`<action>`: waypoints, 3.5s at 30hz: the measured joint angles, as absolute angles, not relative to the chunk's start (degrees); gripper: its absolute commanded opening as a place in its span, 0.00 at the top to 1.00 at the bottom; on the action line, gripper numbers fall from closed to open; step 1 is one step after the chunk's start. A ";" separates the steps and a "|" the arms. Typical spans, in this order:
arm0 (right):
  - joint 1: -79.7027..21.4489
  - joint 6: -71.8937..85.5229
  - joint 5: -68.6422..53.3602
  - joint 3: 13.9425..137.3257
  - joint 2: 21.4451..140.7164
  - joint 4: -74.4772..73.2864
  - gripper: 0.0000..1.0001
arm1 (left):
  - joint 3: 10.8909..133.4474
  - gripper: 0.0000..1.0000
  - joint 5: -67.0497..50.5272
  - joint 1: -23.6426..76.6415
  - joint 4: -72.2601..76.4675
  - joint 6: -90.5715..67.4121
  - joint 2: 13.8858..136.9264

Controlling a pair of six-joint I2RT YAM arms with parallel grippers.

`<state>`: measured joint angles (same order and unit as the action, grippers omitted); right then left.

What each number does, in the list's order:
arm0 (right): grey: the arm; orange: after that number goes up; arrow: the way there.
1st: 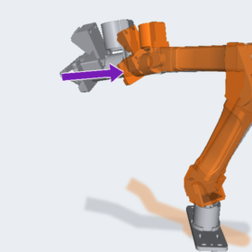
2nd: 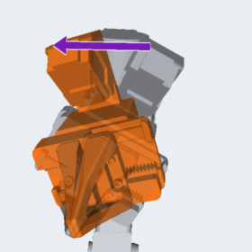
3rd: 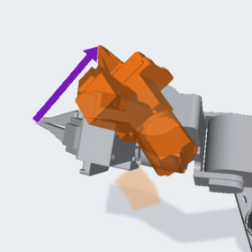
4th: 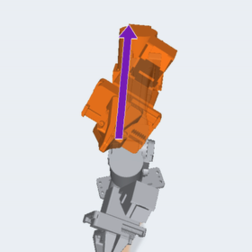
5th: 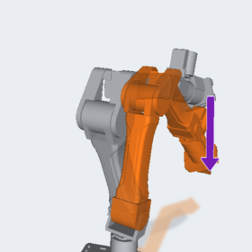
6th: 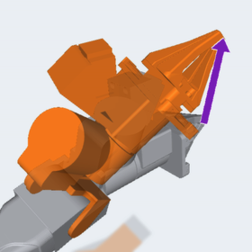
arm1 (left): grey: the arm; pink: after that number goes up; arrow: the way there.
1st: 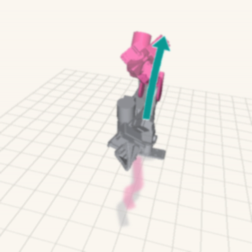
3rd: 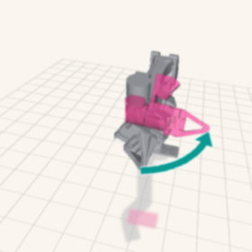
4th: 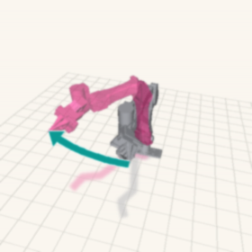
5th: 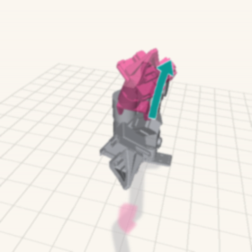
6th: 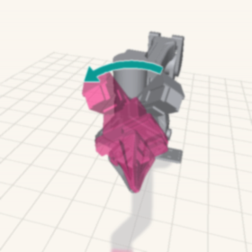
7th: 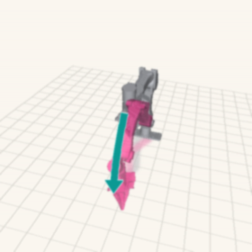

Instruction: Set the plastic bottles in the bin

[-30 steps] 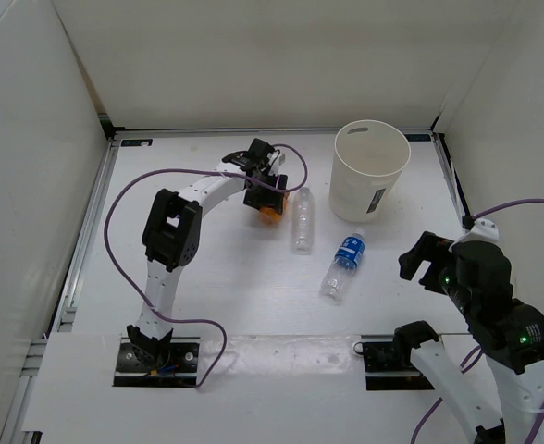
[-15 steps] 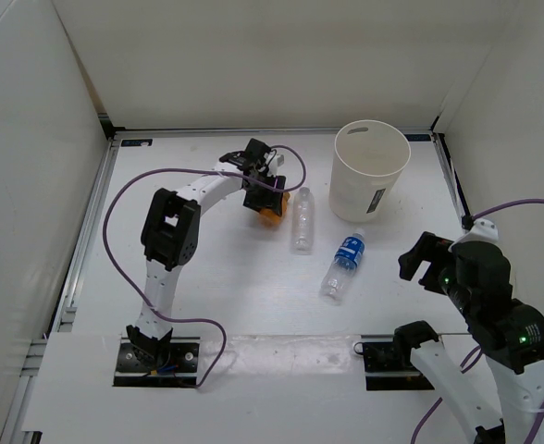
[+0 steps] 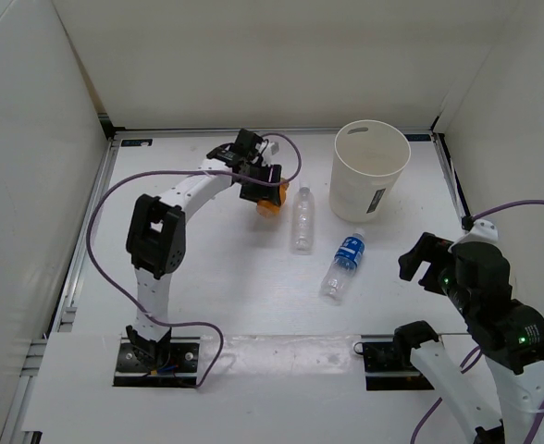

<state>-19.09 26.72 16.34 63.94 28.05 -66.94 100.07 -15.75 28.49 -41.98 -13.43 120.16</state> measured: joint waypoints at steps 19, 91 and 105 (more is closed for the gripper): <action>-18.11 26.70 16.32 63.94 25.96 -66.26 0.10 | 117.45 0.63 -20.99 35.31 -33.06 -14.50 104.44; -18.83 25.85 14.15 63.20 24.23 -65.80 0.10 | 73.89 0.00 -3.75 34.24 -29.93 -25.50 100.22; -18.83 25.26 13.72 63.20 24.82 -65.80 0.10 | 89.45 0.00 -5.67 38.92 -27.49 -26.46 109.51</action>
<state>-18.83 25.26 13.72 63.20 24.82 -65.80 89.45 -5.67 38.92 -27.49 -26.46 109.51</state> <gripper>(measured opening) 0.904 0.998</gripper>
